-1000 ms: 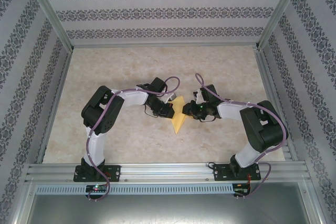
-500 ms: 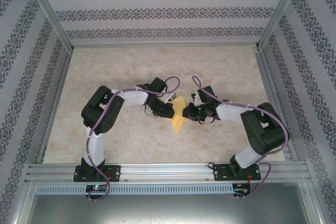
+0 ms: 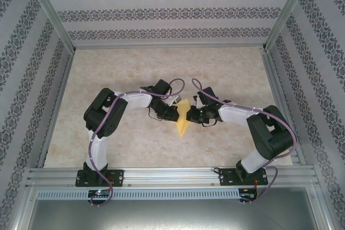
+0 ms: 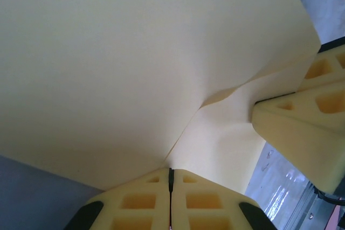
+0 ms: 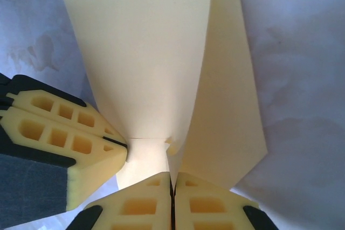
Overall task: Fold a paper plane with a square sheet of paper (pick it up from the middle)
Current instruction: Fourth fold the wing at the center of the table.
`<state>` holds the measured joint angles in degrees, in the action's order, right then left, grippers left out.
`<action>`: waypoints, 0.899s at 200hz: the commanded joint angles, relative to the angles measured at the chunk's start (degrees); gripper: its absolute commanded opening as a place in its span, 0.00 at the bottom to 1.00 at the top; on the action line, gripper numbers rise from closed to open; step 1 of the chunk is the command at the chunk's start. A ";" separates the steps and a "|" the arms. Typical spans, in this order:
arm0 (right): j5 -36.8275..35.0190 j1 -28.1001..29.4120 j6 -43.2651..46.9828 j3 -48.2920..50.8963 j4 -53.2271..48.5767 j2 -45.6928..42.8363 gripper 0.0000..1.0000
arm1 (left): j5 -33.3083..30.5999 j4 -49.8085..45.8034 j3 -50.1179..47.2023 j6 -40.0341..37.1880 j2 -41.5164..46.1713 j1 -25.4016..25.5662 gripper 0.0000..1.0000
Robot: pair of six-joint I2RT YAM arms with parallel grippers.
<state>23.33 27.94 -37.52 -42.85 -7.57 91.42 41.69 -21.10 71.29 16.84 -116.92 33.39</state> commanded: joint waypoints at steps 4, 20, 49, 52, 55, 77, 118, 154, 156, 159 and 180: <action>-1.14 1.12 0.13 -1.31 -1.15 -1.70 0.09 | -9.29 -6.40 -2.33 -1.91 -5.32 0.10 0.08; -0.73 1.32 -0.24 -0.92 -1.00 -2.79 0.12 | -9.41 -6.52 -2.46 -1.99 -5.32 0.10 0.08; -0.57 1.58 -0.46 -0.39 -1.43 -4.69 0.14 | -9.31 -6.41 -2.31 -1.99 -5.63 0.10 0.08; -0.57 1.59 -0.54 -0.37 -1.42 -4.87 0.14 | -9.29 -6.41 -2.37 -1.99 -5.68 0.12 0.08; -0.61 1.66 -0.54 -0.32 -1.46 -4.95 0.14 | -9.34 -6.41 -2.34 -1.94 -5.74 0.10 0.08; -0.41 1.89 -0.82 -0.21 -1.16 -5.40 0.13 | -9.24 -6.32 -2.29 -1.93 -5.85 0.14 0.08; 0.46 2.37 -0.96 -0.90 -0.10 -3.51 0.09 | -9.03 -6.32 -2.29 -1.90 -5.75 0.10 0.08; 1.87 2.73 -2.00 -0.91 2.41 -1.55 0.07 | -9.02 -5.97 -2.55 -1.82 -5.66 0.10 0.08; 1.93 2.73 -2.09 -0.92 2.57 -1.47 0.07 | -9.05 -5.97 -2.60 -1.88 -5.68 0.10 0.08; 1.97 2.73 -2.19 -0.92 2.73 -1.37 0.07 | -9.05 -5.99 -2.64 -1.90 -5.68 0.10 0.08; 2.36 2.82 -2.63 -0.96 3.66 -0.30 0.06 | -8.98 -5.97 -2.68 -1.87 -5.60 0.10 0.08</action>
<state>24.05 30.17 -38.98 -43.11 -5.78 89.69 41.87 -21.63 71.66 16.67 -117.16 33.39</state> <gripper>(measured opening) 0.067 0.084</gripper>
